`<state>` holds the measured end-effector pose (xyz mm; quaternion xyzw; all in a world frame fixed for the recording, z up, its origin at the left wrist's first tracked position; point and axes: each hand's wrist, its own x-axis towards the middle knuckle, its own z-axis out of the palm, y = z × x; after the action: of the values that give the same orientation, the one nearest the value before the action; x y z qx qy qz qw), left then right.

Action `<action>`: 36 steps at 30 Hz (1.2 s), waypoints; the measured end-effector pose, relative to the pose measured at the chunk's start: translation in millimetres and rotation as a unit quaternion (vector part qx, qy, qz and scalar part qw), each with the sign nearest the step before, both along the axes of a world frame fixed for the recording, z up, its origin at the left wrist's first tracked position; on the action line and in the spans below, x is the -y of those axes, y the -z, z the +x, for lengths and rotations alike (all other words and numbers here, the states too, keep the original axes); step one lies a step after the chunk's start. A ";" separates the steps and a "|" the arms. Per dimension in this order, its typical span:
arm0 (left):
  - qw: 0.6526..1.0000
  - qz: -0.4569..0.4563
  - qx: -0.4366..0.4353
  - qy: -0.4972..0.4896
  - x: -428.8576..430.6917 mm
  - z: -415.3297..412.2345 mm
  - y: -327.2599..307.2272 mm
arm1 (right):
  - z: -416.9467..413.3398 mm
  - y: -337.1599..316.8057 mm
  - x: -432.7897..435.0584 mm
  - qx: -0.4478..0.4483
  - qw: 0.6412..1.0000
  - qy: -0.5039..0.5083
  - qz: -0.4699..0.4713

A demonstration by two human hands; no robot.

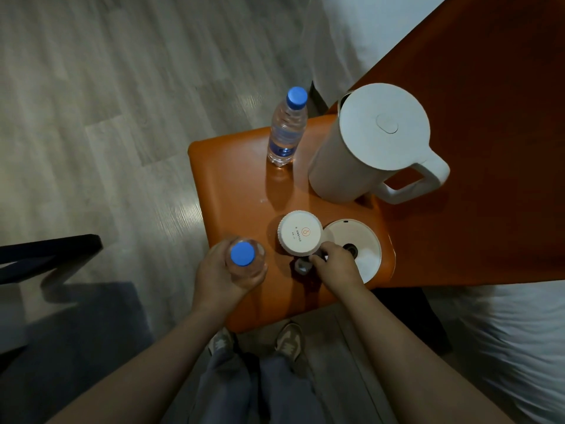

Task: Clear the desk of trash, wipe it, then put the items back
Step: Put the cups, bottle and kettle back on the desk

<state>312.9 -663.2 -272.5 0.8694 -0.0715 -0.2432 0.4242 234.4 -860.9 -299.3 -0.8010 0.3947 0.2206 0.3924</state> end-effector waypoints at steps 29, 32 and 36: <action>0.998 0.011 0.041 -0.043 -137.6 -14.8 -205.9 | 1.0 -219.8 -120.6 0.146 0.986 -0.009 0.075; 0.995 0.010 0.051 -0.081 -146.0 -25.4 -227.8 | 4.9 -243.8 -125.7 0.162 0.981 -0.056 0.086; 0.986 0.004 0.075 -0.148 -152.4 -48.7 -251.4 | 11.0 -270.1 -126.2 0.180 0.969 -0.135 0.106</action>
<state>264.2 -510.8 -21.1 0.8880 0.0271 -0.1125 0.4451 245.4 -734.7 -29.2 -0.8272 0.1802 0.1642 0.5063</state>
